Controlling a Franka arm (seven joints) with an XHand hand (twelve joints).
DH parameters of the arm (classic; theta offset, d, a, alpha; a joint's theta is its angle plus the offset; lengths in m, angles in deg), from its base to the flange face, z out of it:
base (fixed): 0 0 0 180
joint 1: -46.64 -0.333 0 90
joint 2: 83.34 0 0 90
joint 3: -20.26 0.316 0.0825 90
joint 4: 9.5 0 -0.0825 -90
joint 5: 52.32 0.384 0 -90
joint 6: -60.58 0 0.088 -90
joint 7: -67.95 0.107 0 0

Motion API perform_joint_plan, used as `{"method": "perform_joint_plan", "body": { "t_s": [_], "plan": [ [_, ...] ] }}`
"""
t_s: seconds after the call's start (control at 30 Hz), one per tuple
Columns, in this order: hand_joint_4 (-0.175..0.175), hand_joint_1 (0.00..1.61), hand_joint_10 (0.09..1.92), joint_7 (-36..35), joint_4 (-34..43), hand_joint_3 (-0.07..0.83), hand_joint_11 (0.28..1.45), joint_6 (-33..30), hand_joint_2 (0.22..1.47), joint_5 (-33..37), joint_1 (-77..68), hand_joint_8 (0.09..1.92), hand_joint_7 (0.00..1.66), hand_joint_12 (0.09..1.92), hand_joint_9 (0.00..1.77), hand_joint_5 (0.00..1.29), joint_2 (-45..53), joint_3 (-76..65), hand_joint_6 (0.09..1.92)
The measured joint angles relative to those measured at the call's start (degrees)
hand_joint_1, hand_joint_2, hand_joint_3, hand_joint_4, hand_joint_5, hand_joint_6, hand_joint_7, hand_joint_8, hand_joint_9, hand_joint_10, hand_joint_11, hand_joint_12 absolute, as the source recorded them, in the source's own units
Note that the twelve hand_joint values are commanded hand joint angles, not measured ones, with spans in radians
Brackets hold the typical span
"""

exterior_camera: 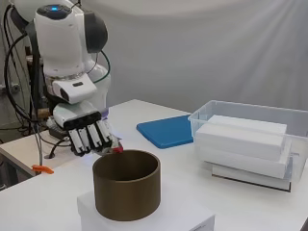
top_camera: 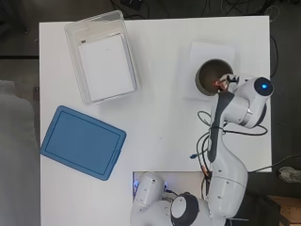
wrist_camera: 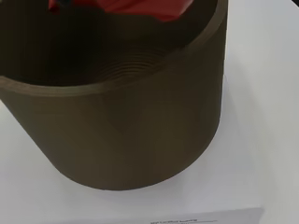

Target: Teleoperate dual arm-hand system to remove items from a box

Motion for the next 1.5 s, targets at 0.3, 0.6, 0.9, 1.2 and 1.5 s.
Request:
{"method": "perform_joint_plan", "body": {
  "t_s": [0.3, 0.6, 0.9, 1.2, 1.5],
  "plan": [
    [0.083, 0.23, 0.11, -1.42, 5.03, -0.001, 0.38, 2.28, 0.65, -3.14, -4.90, 0.10, 0.05, 0.15, 0.10, 0.03, -3.58, 0.17, 0.09],
    [0.019, 0.06, 0.09, -3.65, 5.90, 0.007, 0.47, 3.45, 0.82, 4.81, 47.95, 0.09, 0.28, 0.09, 0.38, 0.20, 37.84, 39.28, 0.09],
    [0.007, 0.10, 0.09, -5.82, 2.33, 0.013, 0.47, -1.27, 0.86, 5.14, 51.89, 0.09, 0.30, 0.09, 0.41, 0.21, 39.51, 33.68, 0.09],
    [-0.001, 0.02, 0.09, -7.62, -5.03, 0.012, 0.49, -5.96, 0.89, 6.69, 34.65, 0.09, 0.33, 0.09, 0.44, 0.24, 22.66, 50.88, 0.09],
    [0.006, 0.02, 0.09, -4.05, -14.20, 0.001, 0.53, -5.98, 0.90, 10.80, 42.14, 0.09, 0.45, 0.09, 0.55, 0.29, 8.76, 74.19, 0.09]
  ]
}}
